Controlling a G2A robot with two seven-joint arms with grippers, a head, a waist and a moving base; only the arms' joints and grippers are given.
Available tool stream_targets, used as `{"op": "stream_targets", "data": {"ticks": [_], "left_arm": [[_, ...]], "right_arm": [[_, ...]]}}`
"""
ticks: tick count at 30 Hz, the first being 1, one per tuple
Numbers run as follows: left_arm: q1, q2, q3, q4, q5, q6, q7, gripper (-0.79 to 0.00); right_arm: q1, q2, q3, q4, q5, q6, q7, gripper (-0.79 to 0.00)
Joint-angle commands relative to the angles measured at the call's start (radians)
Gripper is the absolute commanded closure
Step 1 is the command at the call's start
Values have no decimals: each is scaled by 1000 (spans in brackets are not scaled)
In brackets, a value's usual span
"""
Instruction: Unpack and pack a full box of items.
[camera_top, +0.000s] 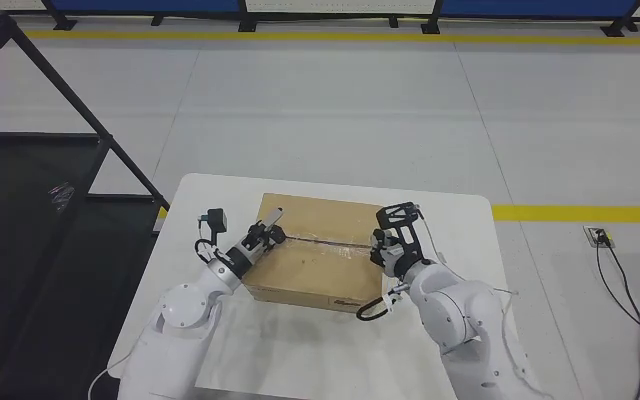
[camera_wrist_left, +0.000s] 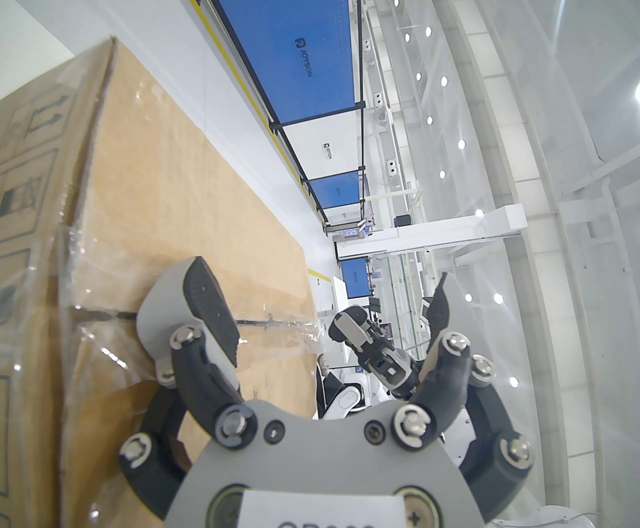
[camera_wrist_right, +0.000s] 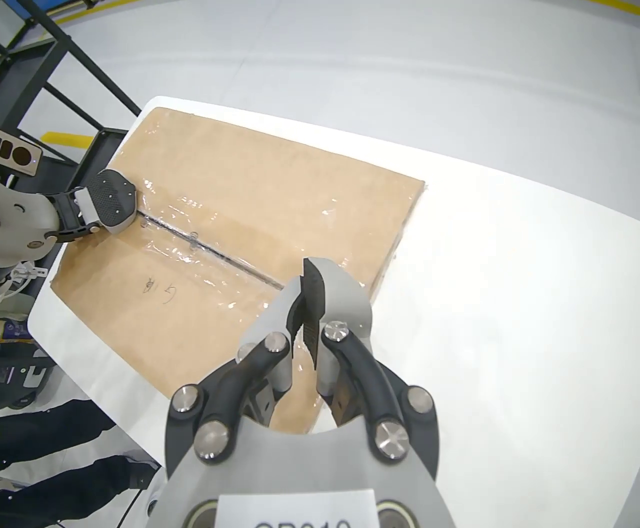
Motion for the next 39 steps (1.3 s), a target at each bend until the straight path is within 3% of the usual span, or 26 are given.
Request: {"op": "stream_targets", "data": {"ticks": [1, 6, 13, 23, 26, 32, 39], "left_arm": [[0, 0, 2, -1, 1, 0, 0, -785], [5, 2, -4, -11, 0, -5, 6, -785], [30, 9, -42, -40, -13, -16, 23, -785], [73, 20, -93, -83, -10, -20, 31, -785], [78, 23, -102, -79, -3, -26, 40, -785], [95, 27, -130, -71, -18, -32, 57, -785], [100, 31, -142, -66, -25, -31, 56, -785]], "right_arm": [[-16, 2, 16, -17, 3, 6, -10, 0], [-32, 4, 35, -7, 112, -61, -56, 0], [41, 6, 93, 145, 379, -161, -32, 0], [41, 8, 104, 152, 381, -164, -55, 0], [59, 7, 110, 191, 461, -114, -22, 0], [172, 10, 118, 328, 614, -6, 185, 0], [249, 8, 75, 428, 633, 86, 203, 0]]}}
